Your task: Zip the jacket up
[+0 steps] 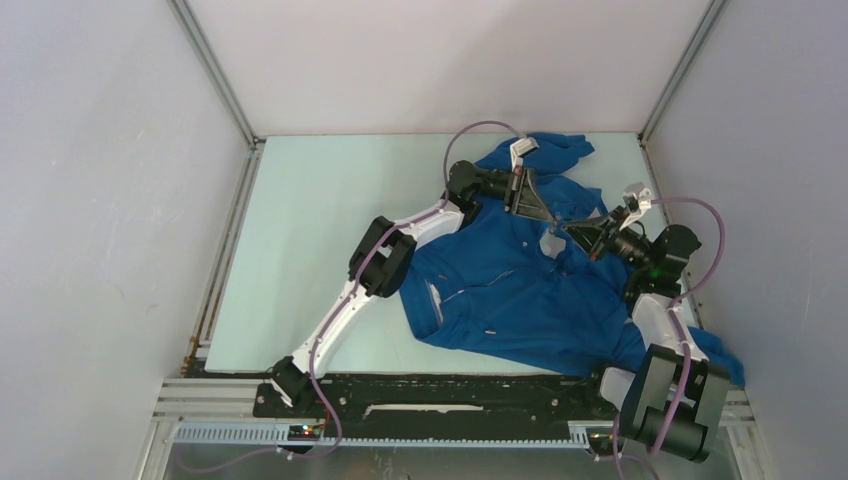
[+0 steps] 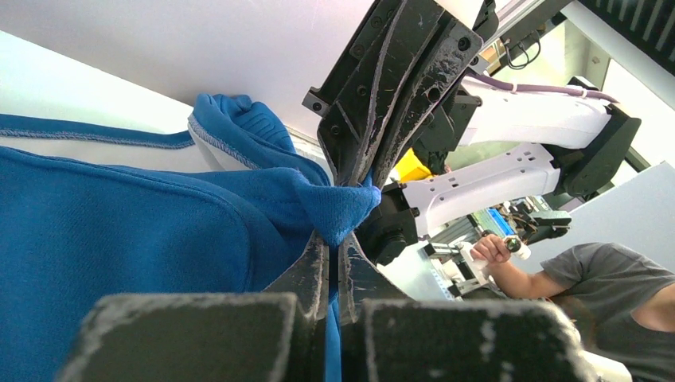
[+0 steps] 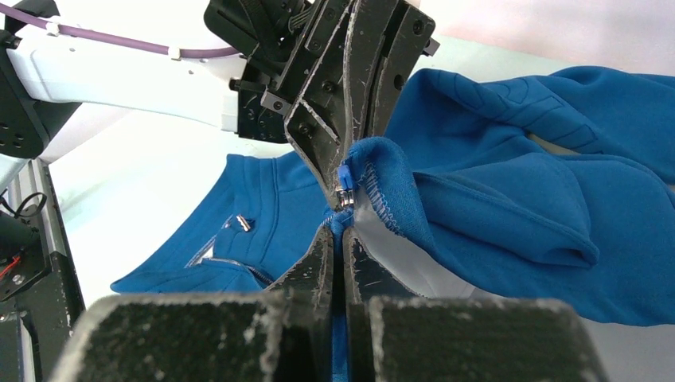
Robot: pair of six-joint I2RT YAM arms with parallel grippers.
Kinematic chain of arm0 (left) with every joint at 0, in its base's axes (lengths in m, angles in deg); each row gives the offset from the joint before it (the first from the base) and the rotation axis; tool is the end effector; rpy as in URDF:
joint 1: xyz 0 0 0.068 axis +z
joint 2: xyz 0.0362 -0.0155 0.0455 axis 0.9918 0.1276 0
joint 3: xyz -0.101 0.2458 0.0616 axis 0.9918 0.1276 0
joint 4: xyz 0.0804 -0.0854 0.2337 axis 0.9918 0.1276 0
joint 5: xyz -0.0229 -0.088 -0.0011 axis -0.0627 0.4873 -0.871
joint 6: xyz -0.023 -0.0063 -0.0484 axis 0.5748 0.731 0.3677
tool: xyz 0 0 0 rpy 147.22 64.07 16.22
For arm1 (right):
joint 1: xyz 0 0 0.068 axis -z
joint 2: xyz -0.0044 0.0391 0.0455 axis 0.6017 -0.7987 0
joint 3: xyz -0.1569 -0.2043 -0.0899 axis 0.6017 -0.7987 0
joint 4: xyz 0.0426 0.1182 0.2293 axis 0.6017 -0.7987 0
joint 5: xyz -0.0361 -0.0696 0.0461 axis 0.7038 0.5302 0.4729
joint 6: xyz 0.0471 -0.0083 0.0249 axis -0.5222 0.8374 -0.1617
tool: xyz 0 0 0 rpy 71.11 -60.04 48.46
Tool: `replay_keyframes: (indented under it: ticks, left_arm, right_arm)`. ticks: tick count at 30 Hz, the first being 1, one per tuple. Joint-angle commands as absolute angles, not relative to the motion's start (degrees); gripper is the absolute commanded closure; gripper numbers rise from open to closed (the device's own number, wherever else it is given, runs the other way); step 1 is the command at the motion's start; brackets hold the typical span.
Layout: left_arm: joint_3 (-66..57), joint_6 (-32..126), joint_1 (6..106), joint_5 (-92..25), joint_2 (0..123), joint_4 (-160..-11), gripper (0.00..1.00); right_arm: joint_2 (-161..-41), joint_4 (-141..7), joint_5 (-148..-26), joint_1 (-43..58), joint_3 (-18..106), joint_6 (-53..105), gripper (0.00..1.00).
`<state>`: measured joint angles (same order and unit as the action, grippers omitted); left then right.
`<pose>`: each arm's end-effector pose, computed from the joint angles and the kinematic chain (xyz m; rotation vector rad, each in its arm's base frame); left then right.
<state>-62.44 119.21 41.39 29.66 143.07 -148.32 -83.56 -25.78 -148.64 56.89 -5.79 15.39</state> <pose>0.4102 -0.4049 0.2158 1.0543 1.5305 -2.2511 0.2181 -0.0436 0.2522 -0.4852 1.5451 0.8727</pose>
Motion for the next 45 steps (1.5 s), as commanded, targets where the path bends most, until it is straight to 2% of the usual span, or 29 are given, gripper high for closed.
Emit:
replay_keyframes:
  ticks: [1,20,26,45]
  left_arm:
    - [-62.71,117.85,40.85,30.69,141.44,-149.24,1.00]
    - [-62.89,116.36,40.25,31.48,141.29,-146.99,1.00]
    - [-62.96,116.20,40.01,31.98,141.42,-146.50,1.00]
    - [-63.42,117.43,39.37,33.82,142.24,-144.23,1.00]
  right_arm:
    - [-83.44,-23.73,-149.17,56.42,-4.79,16.21,1.00]
    - [-82.03,-23.71,-149.81,55.65,-4.78,17.50,1.00]
    - [-80.33,-32.80,-148.37,55.63,-2.17,25.24,1.00]
    - [-78.74,-35.49,-146.40,56.51,-1.03,30.19,1.00]
